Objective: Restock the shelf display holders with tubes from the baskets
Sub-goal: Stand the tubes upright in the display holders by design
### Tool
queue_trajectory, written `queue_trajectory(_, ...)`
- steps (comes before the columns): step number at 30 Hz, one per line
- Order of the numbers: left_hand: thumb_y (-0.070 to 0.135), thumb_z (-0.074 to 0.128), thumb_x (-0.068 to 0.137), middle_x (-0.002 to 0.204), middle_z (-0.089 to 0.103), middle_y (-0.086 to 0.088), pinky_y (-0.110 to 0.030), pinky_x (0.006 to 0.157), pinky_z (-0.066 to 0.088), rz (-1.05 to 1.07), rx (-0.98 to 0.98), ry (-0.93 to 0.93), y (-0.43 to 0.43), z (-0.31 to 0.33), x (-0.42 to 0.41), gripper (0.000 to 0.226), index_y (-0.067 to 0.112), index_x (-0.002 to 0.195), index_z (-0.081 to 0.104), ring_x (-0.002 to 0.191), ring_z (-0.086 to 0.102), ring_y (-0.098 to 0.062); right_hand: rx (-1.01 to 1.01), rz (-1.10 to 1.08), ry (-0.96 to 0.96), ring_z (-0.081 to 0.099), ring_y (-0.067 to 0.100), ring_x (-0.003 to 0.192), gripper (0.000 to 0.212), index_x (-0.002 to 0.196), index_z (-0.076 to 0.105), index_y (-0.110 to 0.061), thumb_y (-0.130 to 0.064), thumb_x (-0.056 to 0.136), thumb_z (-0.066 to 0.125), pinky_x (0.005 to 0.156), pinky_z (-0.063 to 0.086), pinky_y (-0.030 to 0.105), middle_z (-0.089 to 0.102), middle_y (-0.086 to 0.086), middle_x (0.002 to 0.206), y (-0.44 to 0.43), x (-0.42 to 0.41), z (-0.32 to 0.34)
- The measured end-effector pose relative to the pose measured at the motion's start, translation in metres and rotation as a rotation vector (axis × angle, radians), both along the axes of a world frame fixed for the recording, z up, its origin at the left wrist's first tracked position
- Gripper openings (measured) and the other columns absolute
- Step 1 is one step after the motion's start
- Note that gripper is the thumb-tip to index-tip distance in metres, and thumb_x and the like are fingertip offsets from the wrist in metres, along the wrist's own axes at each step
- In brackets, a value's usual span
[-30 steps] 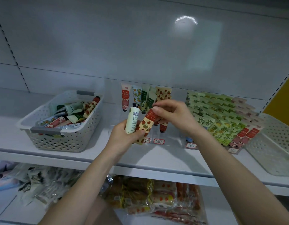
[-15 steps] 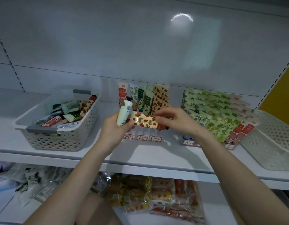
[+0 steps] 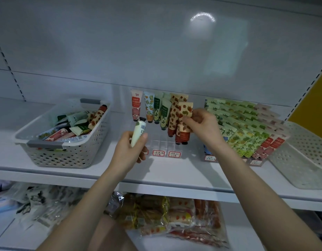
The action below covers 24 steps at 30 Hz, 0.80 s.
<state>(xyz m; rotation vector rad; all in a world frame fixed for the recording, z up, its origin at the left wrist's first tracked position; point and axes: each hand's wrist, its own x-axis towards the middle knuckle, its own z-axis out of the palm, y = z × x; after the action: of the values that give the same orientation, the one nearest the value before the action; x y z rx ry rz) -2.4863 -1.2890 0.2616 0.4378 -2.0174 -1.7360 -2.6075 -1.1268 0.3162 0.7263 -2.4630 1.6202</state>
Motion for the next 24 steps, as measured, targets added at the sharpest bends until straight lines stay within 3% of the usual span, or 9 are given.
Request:
queue_trajectory(3, 0.032, 0.051, 0.093, 0.076, 0.062, -0.005, -0.026, 0.054, 0.049, 0.008, 0.008, -0.007, -0.001, -0.004, 0.001, 0.029, 0.010, 0.111, 0.047, 0.059, 0.058, -0.012, 0.032, -0.021, 0.045, 0.064, 0.030, 0.083, 0.009, 0.081, 0.058, -0.001, -0.007, 0.082, 0.064, 0.075, 0.054, 0.049, 0.064, 0.012, 0.082, -0.006, 0.000, -0.006)
queue_trajectory(6, 0.033, 0.051, 0.093, 0.080, 0.060, -0.005, -0.023, 0.055, 0.050, 0.034, -0.035, 0.002, -0.004, -0.007, 0.001, 0.028, 0.010, 0.109, 0.050, 0.061, 0.060, -0.008, 0.095, -0.080, 0.186, 0.058, 0.020, 0.072, 0.014, 0.078, 0.055, -0.008, -0.012, 0.081, 0.069, 0.067, 0.051, 0.037, 0.059, 0.004, 0.074, -0.012, 0.004, -0.013)
queue_trajectory(8, 0.034, 0.051, 0.093, 0.081, 0.059, -0.005, -0.020, 0.055, 0.051, 0.046, -0.056, 0.002, -0.005, -0.009, 0.001, 0.028, 0.010, 0.107, 0.052, 0.061, 0.060, -0.006, 0.158, -0.107, 0.250, 0.056, 0.018, 0.073, 0.013, 0.088, 0.061, -0.009, -0.017, 0.082, 0.069, 0.067, 0.050, 0.036, 0.059, 0.001, 0.077, -0.016, 0.005, -0.019)
queue_trajectory(10, 0.034, 0.051, 0.093, 0.080, 0.059, -0.005, -0.018, 0.054, 0.050, 0.046, -0.060, 0.004, -0.005, -0.010, 0.002, 0.028, 0.009, 0.106, 0.052, 0.062, 0.059, -0.007, 0.182, -0.131, 0.262, 0.057, 0.019, 0.076, 0.025, 0.105, 0.064, -0.004, -0.017, 0.084, 0.067, 0.070, 0.050, 0.034, 0.060, 0.003, 0.081, -0.018, 0.006, -0.024)
queue_trajectory(13, 0.033, 0.051, 0.093, 0.079, 0.058, -0.004, -0.015, 0.053, 0.049, 0.037, -0.069, 0.005, -0.005, -0.012, 0.003, 0.027, 0.009, 0.105, 0.052, 0.062, 0.058, -0.008, 0.235, -0.156, 0.284, 0.062, 0.031, 0.078, 0.014, 0.085, 0.060, -0.003, -0.015, 0.084, 0.067, 0.064, 0.044, 0.032, 0.066, 0.016, 0.083, -0.021, 0.003, -0.031)
queue_trajectory(18, 0.032, 0.051, 0.093, 0.077, 0.058, -0.004, -0.014, 0.052, 0.048, 0.033, -0.070, 0.005, -0.007, -0.014, 0.004, 0.027, 0.008, 0.105, 0.053, 0.060, 0.057, -0.008, 0.317, -0.171, 0.287, 0.056, 0.032, 0.065, 0.029, 0.068, 0.047, -0.004, -0.020, 0.087, 0.062, 0.056, 0.040, 0.034, 0.059, 0.017, 0.067, -0.026, 0.000, -0.029)
queue_trajectory(24, 0.031, 0.051, 0.093, 0.077, 0.058, -0.004, -0.015, 0.051, 0.048, 0.031, -0.058, 0.007, -0.007, -0.017, 0.002, 0.024, 0.009, 0.103, 0.053, 0.060, 0.056, -0.009, 0.457, -0.204, 0.338, 0.057, 0.030, 0.067, 0.027, 0.083, 0.061, 0.003, -0.023, 0.091, 0.056, 0.054, 0.037, 0.028, 0.060, 0.015, 0.070, -0.031, -0.005, -0.010)
